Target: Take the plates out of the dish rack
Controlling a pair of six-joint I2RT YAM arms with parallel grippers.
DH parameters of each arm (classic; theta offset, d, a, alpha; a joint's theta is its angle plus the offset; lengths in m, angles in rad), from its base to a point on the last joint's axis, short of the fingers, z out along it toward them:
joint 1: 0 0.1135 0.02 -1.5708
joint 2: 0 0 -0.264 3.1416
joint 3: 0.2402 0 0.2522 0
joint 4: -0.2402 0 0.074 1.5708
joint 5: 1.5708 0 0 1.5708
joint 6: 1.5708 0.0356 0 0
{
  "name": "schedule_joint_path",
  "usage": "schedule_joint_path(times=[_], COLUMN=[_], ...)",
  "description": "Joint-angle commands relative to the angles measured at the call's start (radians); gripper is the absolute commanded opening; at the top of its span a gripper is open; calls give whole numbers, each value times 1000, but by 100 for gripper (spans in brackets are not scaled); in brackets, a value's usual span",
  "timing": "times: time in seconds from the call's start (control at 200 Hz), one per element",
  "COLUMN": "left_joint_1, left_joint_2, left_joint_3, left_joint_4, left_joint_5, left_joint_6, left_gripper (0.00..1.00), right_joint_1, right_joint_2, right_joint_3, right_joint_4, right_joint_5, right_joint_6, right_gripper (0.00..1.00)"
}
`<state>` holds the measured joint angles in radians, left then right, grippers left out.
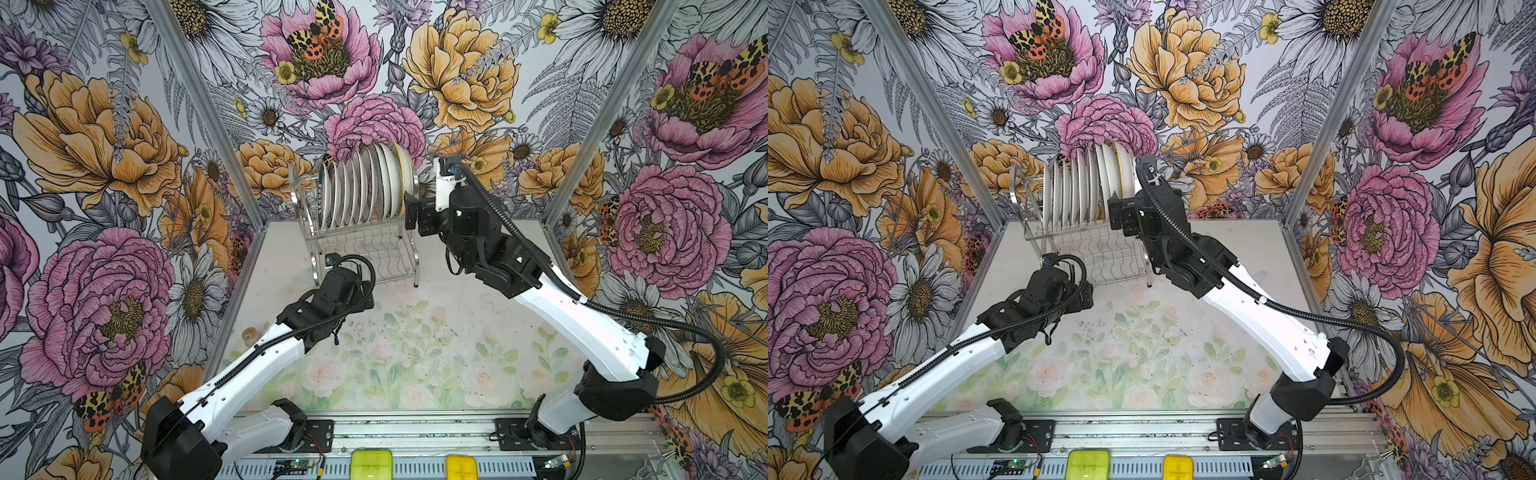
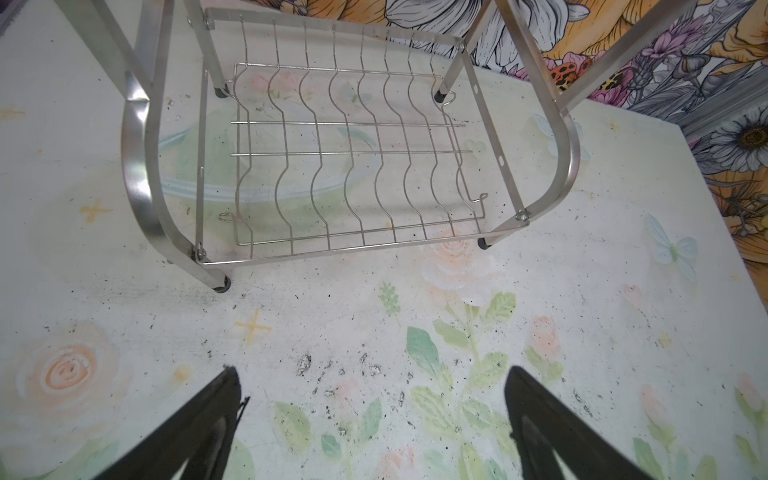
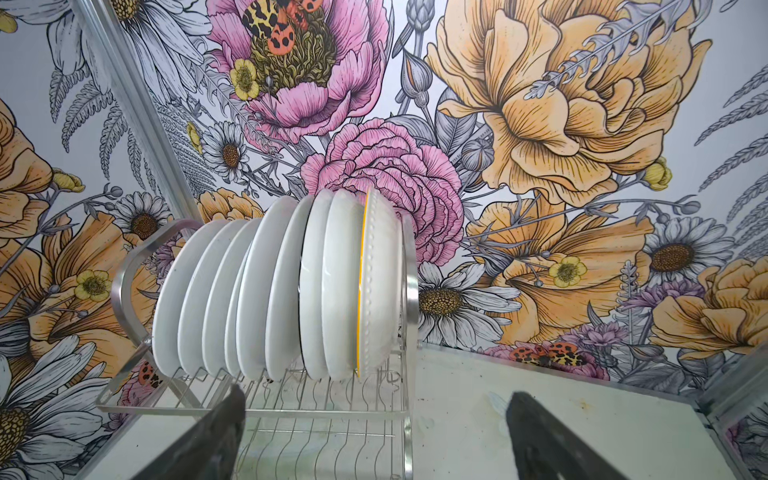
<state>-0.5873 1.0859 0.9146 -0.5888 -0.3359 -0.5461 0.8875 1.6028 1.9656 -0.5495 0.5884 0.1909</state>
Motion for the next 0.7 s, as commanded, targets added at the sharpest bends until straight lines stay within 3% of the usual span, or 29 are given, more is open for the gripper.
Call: schedule_joint_path(times=[0.0,0.155,0.375,0.691], left_joint_1=[45,110,186,262], left_joint_2=[-31,-60,-102,-133], left_joint_3=[-27,-50,-76,-102], left_joint_4=[-18,-25,-39,-43], left_joint_5=[23,64,102,161], left_joint_6=[20,29,50,5], left_gripper=[99,99,99,99], right_joint_1=[12,13,14,41], right_joint_2=[50,114,189,314], right_joint_3=[69,140,221,380], right_joint_4=[-40,-40,-41,-41], right_joint_5=[40,50,-38,-215], right_joint_6=[-41,-46,-27,52], right_gripper=[99,100,98,83])
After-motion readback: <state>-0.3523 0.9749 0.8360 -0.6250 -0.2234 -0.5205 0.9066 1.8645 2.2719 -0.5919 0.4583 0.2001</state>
